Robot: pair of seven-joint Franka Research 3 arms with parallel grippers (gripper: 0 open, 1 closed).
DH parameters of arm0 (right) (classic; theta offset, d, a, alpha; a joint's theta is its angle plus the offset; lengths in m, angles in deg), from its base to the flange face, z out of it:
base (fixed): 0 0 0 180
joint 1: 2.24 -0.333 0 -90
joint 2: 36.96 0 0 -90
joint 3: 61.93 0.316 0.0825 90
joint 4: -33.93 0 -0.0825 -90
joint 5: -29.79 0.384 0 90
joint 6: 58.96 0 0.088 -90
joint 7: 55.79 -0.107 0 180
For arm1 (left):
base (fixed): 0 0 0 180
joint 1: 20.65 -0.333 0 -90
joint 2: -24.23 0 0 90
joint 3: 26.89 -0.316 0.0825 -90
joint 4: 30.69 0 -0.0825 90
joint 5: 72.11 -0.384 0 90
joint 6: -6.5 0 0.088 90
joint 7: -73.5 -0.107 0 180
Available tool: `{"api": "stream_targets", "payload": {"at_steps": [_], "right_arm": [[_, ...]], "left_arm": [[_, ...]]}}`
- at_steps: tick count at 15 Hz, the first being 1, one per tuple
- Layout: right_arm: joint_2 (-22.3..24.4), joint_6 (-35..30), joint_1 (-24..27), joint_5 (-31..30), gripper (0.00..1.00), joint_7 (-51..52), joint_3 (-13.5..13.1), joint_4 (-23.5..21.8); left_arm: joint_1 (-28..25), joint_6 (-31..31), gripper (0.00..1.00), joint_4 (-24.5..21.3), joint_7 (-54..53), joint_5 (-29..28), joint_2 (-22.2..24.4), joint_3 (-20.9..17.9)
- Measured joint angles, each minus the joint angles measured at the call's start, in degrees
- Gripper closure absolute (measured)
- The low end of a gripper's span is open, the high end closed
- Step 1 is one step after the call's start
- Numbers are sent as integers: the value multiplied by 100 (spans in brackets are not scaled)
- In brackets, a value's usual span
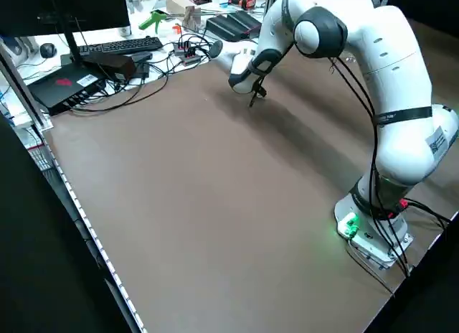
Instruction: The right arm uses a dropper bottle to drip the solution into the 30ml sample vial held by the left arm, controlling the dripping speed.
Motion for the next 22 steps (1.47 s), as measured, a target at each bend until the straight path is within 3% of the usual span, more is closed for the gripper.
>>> {"api": "stream_targets", "payload": {"at_steps": [13,14,22], "right_arm": [[0,0,-1,0,90,0,2,0],[0,0,-1,0,89,0,1,0],[0,0,-1,0,87,-2,2,0]], "left_arm": [[-1,-3,61,0,0,0,0,-8],[-1,-4,67,0,-2,0,0,-8],[3,-5,68,8,-2,0,0,-5]]}}
